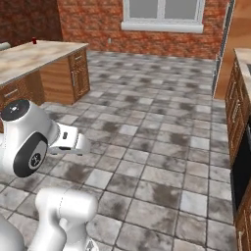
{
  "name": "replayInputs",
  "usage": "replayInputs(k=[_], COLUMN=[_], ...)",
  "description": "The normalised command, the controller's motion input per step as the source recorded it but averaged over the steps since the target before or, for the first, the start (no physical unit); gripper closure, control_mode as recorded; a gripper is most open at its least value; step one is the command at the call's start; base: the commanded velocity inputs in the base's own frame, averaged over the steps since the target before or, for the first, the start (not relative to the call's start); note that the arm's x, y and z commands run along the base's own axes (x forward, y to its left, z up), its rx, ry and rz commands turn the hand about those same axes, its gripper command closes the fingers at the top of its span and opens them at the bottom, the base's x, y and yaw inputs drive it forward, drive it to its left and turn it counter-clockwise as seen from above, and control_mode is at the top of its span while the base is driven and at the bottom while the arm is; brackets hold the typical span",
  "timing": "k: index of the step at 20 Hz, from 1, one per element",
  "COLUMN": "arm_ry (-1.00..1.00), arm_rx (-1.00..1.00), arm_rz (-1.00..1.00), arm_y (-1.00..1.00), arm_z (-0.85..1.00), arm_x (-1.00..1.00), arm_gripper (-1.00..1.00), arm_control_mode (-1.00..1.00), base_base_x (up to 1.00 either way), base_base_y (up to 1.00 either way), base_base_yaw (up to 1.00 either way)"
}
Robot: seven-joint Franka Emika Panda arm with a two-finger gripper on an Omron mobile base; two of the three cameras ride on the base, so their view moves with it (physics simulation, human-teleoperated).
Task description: Four empty soda cans are scattered around the kitchen. Gather all the cans and cluster them next to the stove for recycling.
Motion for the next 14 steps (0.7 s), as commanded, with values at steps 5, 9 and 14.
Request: replayInputs(k=[5, 9, 14], arm_ry=[0.00, 0.00, 0.00], arm_rx=[0.00, 0.00, 0.00], arm_rz=[0.00, 0.00, 0.00], arm_y=[0.00, 0.00, 0.00], arm_z=[0.00, 0.00, 0.00], arm_x=[0.00, 0.00, 0.00], arm_gripper=[-1.00, -1.00, -1.00], arm_control_mode=[1.00, 1.00, 1.00], base_base_x=[0.56, 1.00, 1.00], base_base_y=[0.03, -0.07, -0.03], base_base_yaw=[0.35, 0.07, 0.05])
